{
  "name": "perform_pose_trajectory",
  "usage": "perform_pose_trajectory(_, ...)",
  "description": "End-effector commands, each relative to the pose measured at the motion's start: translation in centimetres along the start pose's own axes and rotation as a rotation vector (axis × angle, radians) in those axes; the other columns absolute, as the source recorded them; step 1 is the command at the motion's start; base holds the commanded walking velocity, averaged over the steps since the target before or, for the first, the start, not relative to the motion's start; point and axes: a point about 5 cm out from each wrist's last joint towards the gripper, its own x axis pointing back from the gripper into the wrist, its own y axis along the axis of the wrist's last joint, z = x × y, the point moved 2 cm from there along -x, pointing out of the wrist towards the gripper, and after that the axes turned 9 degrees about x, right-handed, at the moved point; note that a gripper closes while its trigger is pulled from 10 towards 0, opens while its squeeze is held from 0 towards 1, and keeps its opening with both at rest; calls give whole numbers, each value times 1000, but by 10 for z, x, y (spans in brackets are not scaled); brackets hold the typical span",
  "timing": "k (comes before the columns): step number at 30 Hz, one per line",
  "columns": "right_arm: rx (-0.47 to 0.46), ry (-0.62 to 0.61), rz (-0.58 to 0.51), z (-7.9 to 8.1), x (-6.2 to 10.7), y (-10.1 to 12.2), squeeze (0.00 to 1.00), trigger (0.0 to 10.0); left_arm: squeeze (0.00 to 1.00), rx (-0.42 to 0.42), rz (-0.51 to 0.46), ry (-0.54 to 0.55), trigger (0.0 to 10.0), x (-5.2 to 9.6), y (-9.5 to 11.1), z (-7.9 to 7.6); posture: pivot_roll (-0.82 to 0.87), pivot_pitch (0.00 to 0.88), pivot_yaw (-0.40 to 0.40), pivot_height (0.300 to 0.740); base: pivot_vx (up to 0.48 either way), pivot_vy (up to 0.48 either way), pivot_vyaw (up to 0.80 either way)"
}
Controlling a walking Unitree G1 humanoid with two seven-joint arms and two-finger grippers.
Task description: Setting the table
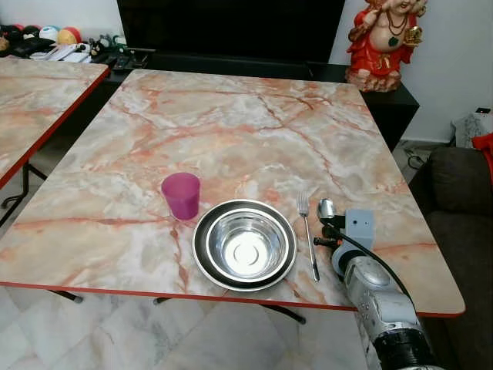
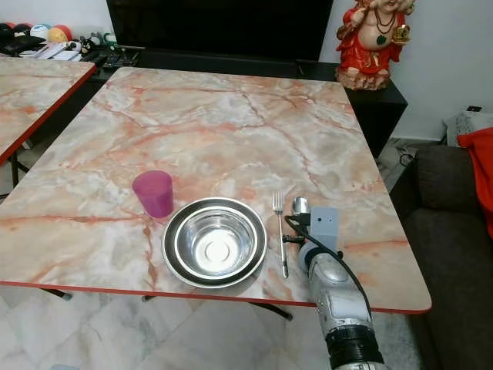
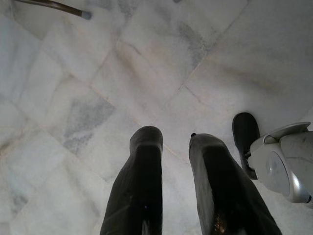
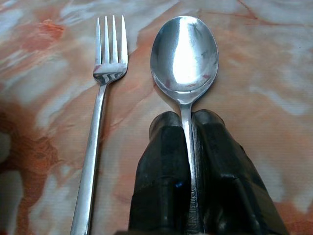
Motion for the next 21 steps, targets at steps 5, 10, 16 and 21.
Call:
perform_pose_trajectory(5,1,20,54,5,-1,-11,925,10000,0,-8,33,-2,10000,2,-8,-1,65,144,-38,740,0,0,0)
perform_pose_trajectory(10,3,11,61,4,-1,-12,545,10000,0,-9,32,-3,10000,2,-8,-1,64,144,-38,740,0,0,0)
perform_pose_trajectory(16,9,15,71,4,-1,-13,0,10000,0,-10,32,-2,10000,2,-8,-1,66,144,-40,740,0,0,0)
perform_pose_trajectory(21,3,5,68,3,-1,-12,0,10000,0,-10,32,-5,10000,2,-7,-2,64,142,-39,740,0,0,0)
